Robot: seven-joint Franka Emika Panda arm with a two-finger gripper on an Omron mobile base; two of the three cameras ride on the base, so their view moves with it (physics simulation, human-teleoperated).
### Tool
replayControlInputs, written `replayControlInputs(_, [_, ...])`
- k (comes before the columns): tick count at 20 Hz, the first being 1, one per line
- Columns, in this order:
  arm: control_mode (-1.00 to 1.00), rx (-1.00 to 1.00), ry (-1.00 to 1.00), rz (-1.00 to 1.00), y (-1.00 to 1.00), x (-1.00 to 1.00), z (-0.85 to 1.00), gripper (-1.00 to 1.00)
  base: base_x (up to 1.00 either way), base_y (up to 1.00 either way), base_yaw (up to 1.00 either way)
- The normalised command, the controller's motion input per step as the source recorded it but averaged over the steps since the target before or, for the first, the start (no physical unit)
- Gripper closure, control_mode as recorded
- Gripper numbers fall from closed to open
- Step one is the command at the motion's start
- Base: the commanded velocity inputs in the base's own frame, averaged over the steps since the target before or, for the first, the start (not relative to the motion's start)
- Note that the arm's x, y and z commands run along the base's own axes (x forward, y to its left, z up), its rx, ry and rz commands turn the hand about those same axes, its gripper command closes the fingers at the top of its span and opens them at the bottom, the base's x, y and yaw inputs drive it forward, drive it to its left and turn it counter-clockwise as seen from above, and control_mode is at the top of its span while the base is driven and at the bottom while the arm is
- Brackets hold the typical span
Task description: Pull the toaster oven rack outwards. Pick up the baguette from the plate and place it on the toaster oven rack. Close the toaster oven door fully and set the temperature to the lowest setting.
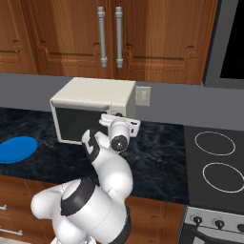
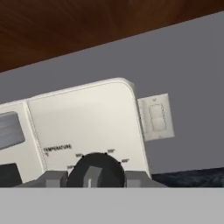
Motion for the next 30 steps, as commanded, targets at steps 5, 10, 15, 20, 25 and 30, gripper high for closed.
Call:
replayControlInputs(5, [-1.0,-0.1,-0.02,0.1,-0.3,0.0,-0.22,1.0,0.0,0.0,0.0])
replayControlInputs(10, [-1.0,-0.11,-0.03,0.1,-0.24,0.0,-0.13,1.0,0.0,0.0,0.0])
replayControlInputs(15, [-1.0,-0.12,-0.02,0.09,-0.15,0.0,-0.04,1.0,0.0,0.0,0.0])
replayControlInputs(20, [-1.0,-0.12,0.0,0.07,-0.02,0.0,0.0,1.0,0.0,0.0,0.0])
replayControlInputs(25, [-1.0,-0.1,0.0,0.07,0.0,0.0,0.0,1.0,0.0,0.0,0.0])
replayControlInputs(30, [-1.0,-0.1,0.0,0.08,-0.05,0.0,0.0,1.0,0.0,0.0,0.0])
